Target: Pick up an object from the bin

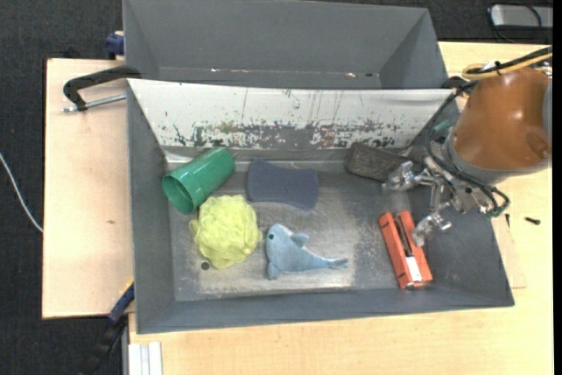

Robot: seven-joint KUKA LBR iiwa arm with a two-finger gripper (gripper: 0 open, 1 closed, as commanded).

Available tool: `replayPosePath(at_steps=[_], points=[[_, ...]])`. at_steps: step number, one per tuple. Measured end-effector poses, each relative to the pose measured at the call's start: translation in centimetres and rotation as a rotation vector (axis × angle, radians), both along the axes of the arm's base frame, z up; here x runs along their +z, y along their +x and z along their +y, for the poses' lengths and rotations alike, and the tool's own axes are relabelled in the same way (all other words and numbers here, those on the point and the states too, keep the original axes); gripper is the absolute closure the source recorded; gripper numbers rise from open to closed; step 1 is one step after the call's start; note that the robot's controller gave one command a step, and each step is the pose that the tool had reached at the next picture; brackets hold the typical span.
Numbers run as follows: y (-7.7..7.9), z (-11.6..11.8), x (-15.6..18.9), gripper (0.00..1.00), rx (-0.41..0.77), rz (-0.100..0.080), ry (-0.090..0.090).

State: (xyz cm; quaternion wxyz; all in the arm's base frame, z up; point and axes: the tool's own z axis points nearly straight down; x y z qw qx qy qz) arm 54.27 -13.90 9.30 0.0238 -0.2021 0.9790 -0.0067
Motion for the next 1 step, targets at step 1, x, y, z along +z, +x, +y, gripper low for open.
replayPosePath(at_steps=[1], points=[[-0.33, -0.37, 0.04, 0.0, -0.112, -0.005, -0.001]])
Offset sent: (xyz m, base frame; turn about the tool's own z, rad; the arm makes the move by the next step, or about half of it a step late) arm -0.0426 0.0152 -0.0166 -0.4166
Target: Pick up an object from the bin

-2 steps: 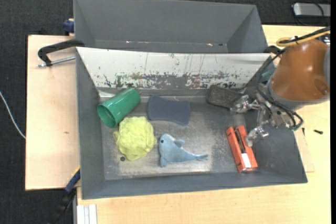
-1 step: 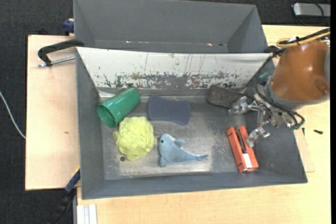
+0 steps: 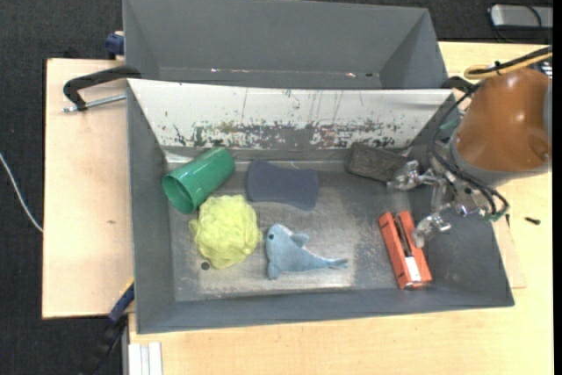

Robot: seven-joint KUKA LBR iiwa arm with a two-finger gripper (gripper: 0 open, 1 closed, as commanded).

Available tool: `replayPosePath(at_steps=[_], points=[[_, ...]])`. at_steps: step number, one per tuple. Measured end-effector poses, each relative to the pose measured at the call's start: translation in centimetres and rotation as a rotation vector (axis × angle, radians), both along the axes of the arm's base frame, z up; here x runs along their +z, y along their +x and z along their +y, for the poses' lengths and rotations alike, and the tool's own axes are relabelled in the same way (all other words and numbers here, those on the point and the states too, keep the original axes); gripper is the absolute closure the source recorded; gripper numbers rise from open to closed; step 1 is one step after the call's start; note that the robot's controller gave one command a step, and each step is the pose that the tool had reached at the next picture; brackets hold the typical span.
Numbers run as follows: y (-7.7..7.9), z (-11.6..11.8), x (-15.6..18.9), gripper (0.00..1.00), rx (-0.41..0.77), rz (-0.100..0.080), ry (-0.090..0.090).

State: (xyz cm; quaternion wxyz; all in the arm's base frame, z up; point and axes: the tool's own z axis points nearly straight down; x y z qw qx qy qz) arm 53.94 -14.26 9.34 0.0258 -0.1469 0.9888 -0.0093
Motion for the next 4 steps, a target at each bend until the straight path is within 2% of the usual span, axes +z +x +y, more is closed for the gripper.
replayPosePath(at_steps=[1, 2, 3, 4], points=[[-0.2, 0.5, 0.0, 0.0, 0.291, 0.001, -0.013], [-2.7, 1.4, -2.0, 0.0, 0.435, 0.049, -0.004], [0.6, 0.3, -2.2, 1.0, 1.128, 0.05, -0.015], [0.6, 0.4, -2.2, 1.0, 1.128, 0.05, -0.016]])
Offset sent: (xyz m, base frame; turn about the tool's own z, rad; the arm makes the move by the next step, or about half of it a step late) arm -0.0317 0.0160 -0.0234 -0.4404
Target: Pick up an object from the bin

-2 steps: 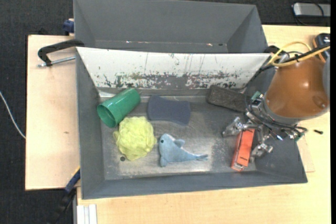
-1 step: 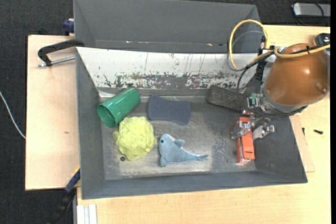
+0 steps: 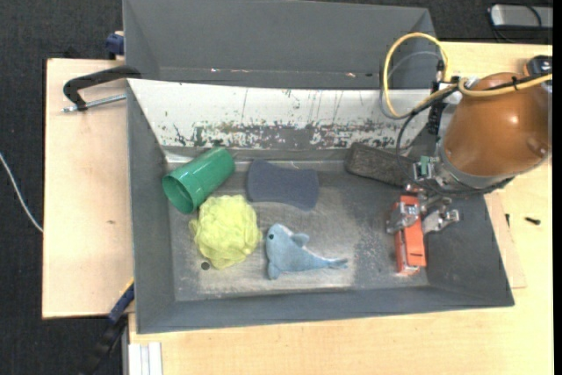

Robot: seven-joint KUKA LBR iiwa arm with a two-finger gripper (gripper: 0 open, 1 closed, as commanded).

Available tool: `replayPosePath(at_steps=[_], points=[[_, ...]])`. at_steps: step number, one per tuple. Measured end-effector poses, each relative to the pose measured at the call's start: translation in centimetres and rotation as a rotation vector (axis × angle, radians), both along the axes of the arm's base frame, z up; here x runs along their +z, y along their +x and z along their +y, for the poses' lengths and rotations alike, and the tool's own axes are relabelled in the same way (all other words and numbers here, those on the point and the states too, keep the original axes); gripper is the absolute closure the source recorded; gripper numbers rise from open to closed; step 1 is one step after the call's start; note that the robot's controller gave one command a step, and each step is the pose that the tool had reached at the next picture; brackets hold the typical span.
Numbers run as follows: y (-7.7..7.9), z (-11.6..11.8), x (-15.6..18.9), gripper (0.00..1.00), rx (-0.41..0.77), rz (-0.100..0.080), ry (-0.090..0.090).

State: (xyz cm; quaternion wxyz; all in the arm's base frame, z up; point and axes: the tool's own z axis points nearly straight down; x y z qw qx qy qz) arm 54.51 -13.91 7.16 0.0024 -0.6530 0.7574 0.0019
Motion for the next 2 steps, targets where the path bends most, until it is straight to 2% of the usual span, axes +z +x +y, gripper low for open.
replayPosePath(at_steps=[1, 2], points=[[-2.64, 1.6, 11.78, 1.0, 0.06, -0.001, -0.004], [-2.65, 1.61, 11.77, 1.0, 0.059, 0.0, -0.003]])
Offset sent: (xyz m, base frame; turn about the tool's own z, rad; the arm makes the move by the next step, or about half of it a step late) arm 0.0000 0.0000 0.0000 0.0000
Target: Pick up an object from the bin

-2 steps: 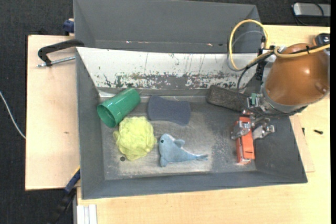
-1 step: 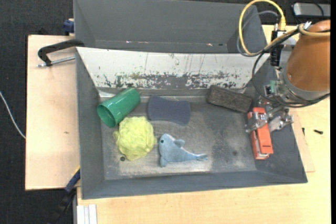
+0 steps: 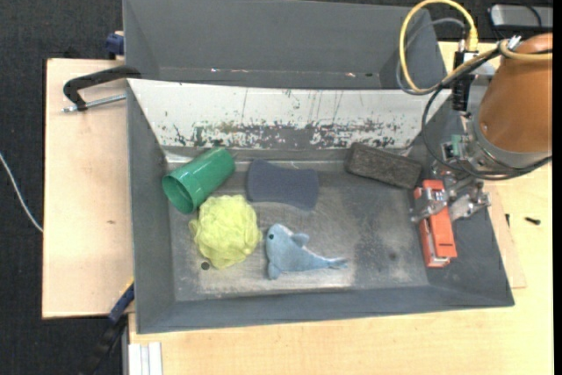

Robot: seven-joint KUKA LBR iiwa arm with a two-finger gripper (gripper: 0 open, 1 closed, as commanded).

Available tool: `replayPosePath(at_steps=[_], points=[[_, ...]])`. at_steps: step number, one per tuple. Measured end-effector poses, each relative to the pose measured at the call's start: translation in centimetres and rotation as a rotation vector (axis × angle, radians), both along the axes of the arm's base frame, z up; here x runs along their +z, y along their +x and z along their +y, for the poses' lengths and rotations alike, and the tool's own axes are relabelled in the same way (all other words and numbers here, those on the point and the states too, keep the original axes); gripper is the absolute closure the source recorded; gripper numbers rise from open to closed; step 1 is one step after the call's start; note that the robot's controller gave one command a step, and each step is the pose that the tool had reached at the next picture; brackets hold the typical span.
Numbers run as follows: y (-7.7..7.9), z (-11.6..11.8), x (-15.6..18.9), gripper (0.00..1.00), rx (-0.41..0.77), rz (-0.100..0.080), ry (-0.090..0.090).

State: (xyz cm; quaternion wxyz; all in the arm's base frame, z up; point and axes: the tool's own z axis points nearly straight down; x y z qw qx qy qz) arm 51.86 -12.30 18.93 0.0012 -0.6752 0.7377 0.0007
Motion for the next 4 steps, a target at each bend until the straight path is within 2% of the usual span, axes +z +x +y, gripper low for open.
replayPosePath(at_steps=[1, 2, 3, 4], points=[[-0.07, 0.15, 1.03, 1.0, -0.004, 0.009, 0.003], [-0.27, 0.41, 0.41, 1.0, 0.071, -0.013, -0.006], [0.09, 0.38, 0.67, 1.0, 0.156, 0.013, 0.005], [0.13, 0.09, 0.63, 1.0, 0.176, -0.014, -0.007]])
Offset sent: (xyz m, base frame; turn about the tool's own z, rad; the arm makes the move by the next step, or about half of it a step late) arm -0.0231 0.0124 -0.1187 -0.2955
